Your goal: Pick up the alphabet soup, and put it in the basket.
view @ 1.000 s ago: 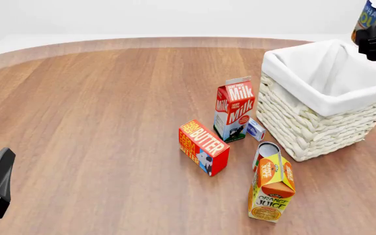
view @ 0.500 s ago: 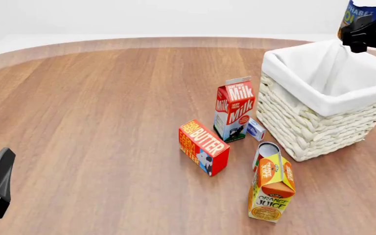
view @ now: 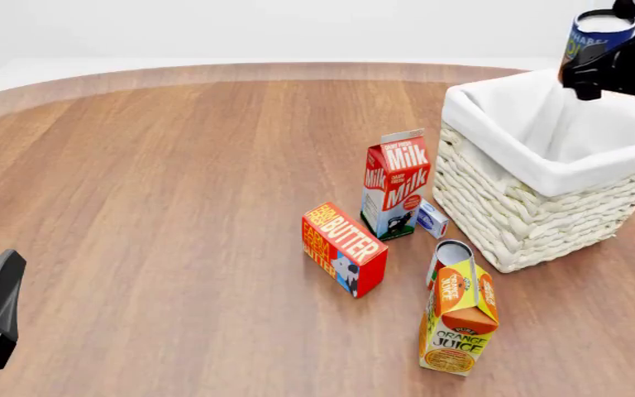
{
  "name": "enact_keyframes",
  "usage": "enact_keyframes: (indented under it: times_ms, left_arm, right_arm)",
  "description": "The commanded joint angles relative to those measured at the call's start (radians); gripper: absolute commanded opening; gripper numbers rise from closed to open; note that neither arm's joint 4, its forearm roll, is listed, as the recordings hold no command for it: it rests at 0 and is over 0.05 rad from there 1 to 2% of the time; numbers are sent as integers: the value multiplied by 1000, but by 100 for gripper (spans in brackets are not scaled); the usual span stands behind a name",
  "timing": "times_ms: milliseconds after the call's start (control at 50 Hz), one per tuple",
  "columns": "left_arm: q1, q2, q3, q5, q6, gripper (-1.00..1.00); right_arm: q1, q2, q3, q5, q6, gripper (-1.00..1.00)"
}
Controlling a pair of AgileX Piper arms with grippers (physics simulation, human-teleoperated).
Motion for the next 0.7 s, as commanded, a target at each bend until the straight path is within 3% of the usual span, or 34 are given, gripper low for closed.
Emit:
enact_keyframes:
  times_ms: [20,260,700]
  left_arm:
    - [0,0,0,0,0,100]
    - [0,0,0,0,0,100]
    - [0,0,0,0,0,100]
  right_arm:
    - [-12,41,-27,2,16,-100]
    - [-25,95,-75,49,-3,-100]
    - [-45,168,-68,45,-23,-100]
